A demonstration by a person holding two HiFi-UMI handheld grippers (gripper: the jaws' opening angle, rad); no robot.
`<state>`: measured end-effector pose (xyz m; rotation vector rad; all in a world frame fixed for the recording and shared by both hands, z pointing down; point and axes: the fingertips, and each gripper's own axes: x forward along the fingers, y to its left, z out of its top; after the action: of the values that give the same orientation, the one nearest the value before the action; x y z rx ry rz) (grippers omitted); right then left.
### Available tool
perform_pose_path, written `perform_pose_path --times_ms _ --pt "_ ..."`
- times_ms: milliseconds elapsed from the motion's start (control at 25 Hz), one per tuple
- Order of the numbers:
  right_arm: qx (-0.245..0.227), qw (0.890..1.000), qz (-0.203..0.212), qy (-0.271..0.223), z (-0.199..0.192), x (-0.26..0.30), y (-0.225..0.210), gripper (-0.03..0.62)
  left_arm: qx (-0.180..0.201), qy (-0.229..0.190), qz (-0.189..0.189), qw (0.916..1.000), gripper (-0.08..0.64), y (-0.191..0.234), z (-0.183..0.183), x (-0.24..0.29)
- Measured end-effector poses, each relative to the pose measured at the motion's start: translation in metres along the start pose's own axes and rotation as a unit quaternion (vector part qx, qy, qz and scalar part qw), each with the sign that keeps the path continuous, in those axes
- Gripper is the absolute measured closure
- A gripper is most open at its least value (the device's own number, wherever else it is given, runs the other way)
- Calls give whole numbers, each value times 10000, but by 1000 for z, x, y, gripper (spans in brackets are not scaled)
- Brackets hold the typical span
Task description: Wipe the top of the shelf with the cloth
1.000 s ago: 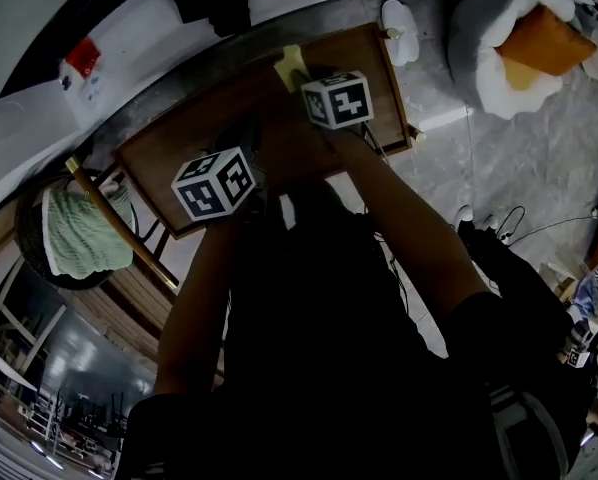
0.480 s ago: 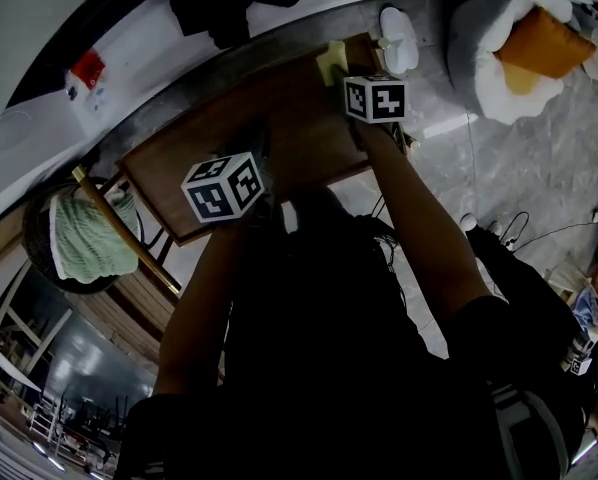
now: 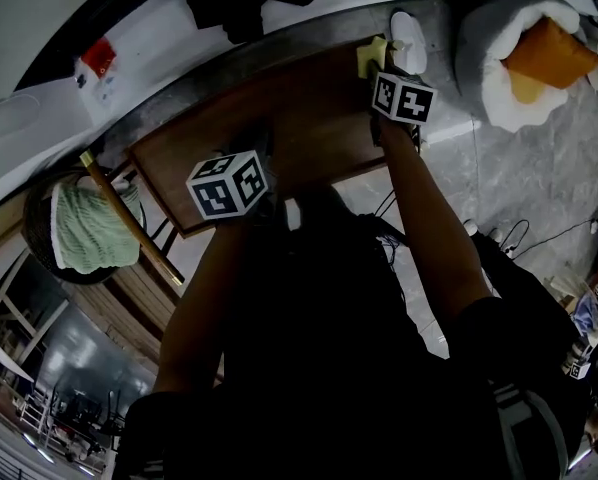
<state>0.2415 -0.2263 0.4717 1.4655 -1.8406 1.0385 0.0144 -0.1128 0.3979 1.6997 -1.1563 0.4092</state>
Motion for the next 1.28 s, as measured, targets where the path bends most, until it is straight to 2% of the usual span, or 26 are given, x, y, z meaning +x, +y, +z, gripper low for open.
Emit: perform_pose_path --times_ms 160,400,520,680,840,1040,1280 --pt "-236 9994 252 -4 -4 -6 35 540 -131 -107 70 9998 548 19 -2 -14" --pt "-675 9904 1200 140 -29 -6 160 540 -453 -372 334 9977 548 66 4 -53" --pt "-840 9809 1739 215 -48 -1 237 540 -533 -555 431 9961 548 92 10 -84" --pt "-1107 9624 2448 392 -78 5 330 540 -575 -821 445 9940 548 116 19 -129" --pt "-1252 9474 2895 535 -105 14 404 540 -310 -865 581 9941 548 141 19 -166" --pt "-1281 9347 3236 729 -140 23 465 540 -297 -912 657 9932 548 168 14 -201" --pt "-1324 9258 3389 1029 -184 26 504 540 -461 -1131 699 9901 549 187 7 -227"
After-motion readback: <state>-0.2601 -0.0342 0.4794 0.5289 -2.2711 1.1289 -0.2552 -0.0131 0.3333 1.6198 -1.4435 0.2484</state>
